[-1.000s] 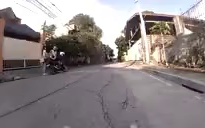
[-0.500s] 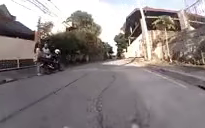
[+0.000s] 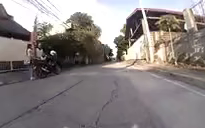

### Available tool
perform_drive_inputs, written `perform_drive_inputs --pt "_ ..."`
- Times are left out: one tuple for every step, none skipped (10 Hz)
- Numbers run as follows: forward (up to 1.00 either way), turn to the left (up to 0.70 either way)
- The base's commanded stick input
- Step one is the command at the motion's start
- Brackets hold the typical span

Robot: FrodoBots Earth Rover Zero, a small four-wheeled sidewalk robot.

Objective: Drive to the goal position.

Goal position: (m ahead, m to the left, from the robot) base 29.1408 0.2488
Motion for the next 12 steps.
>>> perform_drive_inputs --pt "1.0 0.0" --pt "1.0 0.0" --pt "1.0 0.0" --pt "1.0 0.07" --pt "1.0 0.4" --pt "1.0 0.34" --pt "1.0 0.0" --pt "1.0 0.0" --pt "1.0 0.0" --pt "1.0 0.0" --pt "1.0 0.0" --pt "1.0 0.0"
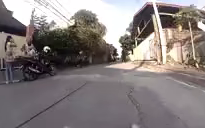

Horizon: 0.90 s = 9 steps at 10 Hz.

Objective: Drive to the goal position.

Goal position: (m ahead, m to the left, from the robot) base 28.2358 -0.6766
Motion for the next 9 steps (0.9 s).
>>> perform_drive_inputs --pt "1.0 0.0" --pt "1.0 0.0" --pt "1.0 0.0" --pt "1.0 0.0" --pt "1.0 0.01" --pt "1.0 0.1" --pt "1.0 0.28" --pt "1.0 0.4" --pt "1.0 0.4"
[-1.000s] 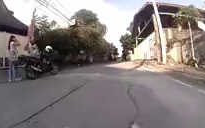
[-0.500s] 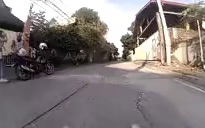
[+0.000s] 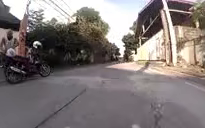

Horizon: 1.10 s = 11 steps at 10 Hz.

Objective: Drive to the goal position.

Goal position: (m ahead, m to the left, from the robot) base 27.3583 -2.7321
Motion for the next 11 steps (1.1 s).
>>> perform_drive_inputs --pt "1.0 0.36" --pt "1.0 0.11" --pt "1.0 0.0" --pt "1.0 0.0" --pt "1.0 0.0" --pt "1.0 0.0" --pt "1.0 0.0" --pt "1.0 0.0" --pt "1.0 0.0" --pt "1.0 0.0" --pt "1.0 0.0"
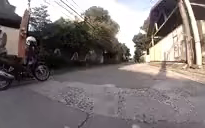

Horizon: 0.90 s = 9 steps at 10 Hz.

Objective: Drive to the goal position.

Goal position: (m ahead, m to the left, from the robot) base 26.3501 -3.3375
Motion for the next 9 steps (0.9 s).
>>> perform_drive_inputs --pt "1.0 0.0" --pt "1.0 0.0" --pt "1.0 0.0" --pt "1.0 0.0" --pt "1.0 0.0" --pt "1.0 0.0" --pt "1.0 0.0" --pt "1.0 0.0" --pt "1.0 0.0"
